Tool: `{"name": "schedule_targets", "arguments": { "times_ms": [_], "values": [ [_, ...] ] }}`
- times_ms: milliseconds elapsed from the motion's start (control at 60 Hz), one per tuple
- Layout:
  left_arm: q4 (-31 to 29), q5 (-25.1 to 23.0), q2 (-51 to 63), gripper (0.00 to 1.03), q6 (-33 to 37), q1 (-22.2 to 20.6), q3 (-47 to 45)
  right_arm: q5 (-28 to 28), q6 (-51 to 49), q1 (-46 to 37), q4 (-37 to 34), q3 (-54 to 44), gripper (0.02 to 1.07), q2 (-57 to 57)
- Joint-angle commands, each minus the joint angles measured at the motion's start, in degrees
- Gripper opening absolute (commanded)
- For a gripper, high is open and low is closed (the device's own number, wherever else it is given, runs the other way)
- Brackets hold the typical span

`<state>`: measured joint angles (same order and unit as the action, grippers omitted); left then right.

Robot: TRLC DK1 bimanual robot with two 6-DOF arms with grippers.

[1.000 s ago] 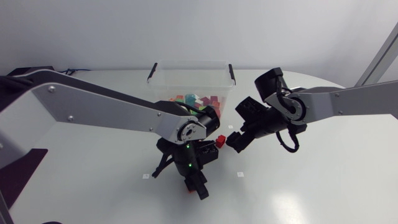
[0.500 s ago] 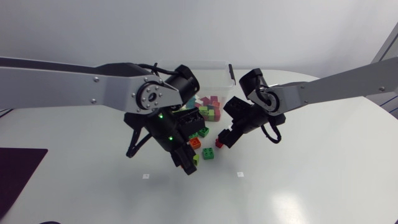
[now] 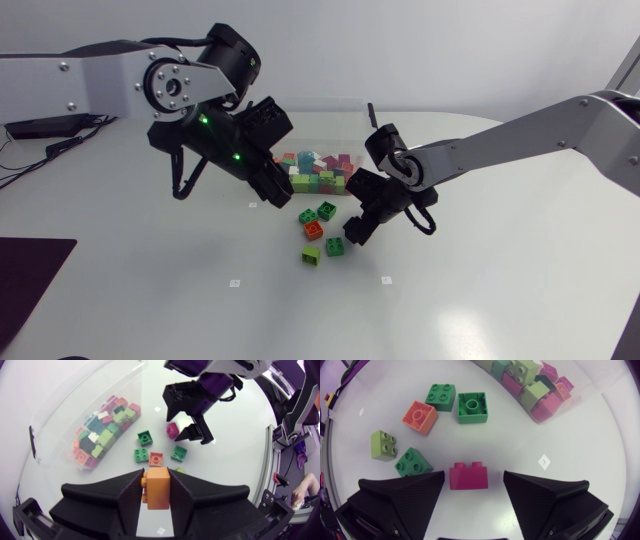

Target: Place the duplo bricks in the container

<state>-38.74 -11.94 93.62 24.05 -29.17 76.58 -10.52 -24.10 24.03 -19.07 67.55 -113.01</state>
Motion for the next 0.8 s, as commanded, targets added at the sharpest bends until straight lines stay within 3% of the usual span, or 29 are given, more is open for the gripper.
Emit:
{"name": "schedule_targets", "arguments": {
  "times_ms": [0,133,500,783],
  "values": [
    [2.35,-1.41,-0.72,0.22,1.35,1.75,1.38,0.33,-0.69,0.4,-0.09,0.92,0.56,-1.16],
    [7.1,-3.08,-0.72,0.22,1.52,4.03,1.21,0.33,-0.51,0.4,0.61,1.01,0.33,-0.98],
    [17.12,-8.89,3.76,0.23,-0.67,10.1,4.55,0.68,0.63,1.19,-2.29,-2.07,0.3,8.33],
    [26.61,-9.5,9.38,0.25,-4.19,12.56,6.74,0.68,2.39,1.63,-6.33,-1.98,0.3,17.56]
  ]
}}
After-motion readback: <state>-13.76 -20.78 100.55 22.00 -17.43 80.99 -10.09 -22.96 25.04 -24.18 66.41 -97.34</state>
